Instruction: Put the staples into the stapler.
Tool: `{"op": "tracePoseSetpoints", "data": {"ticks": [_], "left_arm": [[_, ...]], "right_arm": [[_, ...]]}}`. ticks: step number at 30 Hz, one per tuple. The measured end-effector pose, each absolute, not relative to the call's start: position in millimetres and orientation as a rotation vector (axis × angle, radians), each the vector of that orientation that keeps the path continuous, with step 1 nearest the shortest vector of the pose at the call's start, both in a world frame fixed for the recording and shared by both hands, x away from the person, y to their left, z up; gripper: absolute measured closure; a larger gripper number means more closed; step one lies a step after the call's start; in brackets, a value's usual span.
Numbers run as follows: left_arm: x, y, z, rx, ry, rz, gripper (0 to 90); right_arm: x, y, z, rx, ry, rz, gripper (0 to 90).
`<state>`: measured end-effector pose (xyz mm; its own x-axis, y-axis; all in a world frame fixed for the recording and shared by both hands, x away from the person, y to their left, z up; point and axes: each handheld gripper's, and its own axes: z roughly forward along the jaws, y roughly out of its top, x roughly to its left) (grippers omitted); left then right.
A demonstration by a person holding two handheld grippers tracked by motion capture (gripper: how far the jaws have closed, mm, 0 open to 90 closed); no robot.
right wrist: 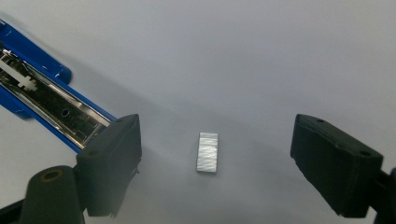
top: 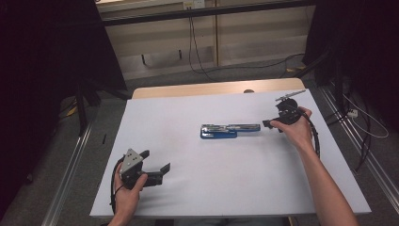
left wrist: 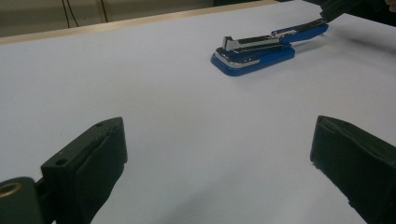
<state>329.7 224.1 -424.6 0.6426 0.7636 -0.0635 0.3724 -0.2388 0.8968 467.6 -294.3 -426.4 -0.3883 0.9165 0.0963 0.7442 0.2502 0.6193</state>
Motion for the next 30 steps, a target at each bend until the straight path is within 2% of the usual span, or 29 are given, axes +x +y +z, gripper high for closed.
{"op": "tracePoseSetpoints", "data": {"ticks": [3, 6, 10, 18, 25, 30], "left_arm": [[330, 225, -425, 1.849, 0.906, 0.481, 4.0], [331, 225, -425, 1.845, 0.914, 0.47, 4.0], [330, 223, -425, 1.846, 0.908, 0.475, 4.1], [329, 222, -424, 1.848, 0.892, 0.478, 4.0], [329, 221, -425, 1.853, 0.894, 0.475, 4.0], [329, 221, -425, 1.86, 0.891, 0.467, 4.0]], "right_arm": [[470, -297, -429, 1.552, 2.248, 0.845, 18.7], [472, -298, -431, 1.55, 2.266, 0.838, 24.6], [477, -295, -429, 1.558, 2.298, 0.834, 26.8], [482, -292, -433, 1.555, 2.382, 0.795, 41.9], [482, -291, -437, 1.551, 2.393, 0.774, 48.9], [481, -291, -436, 1.532, 2.422, 0.753, 57.3]]}}
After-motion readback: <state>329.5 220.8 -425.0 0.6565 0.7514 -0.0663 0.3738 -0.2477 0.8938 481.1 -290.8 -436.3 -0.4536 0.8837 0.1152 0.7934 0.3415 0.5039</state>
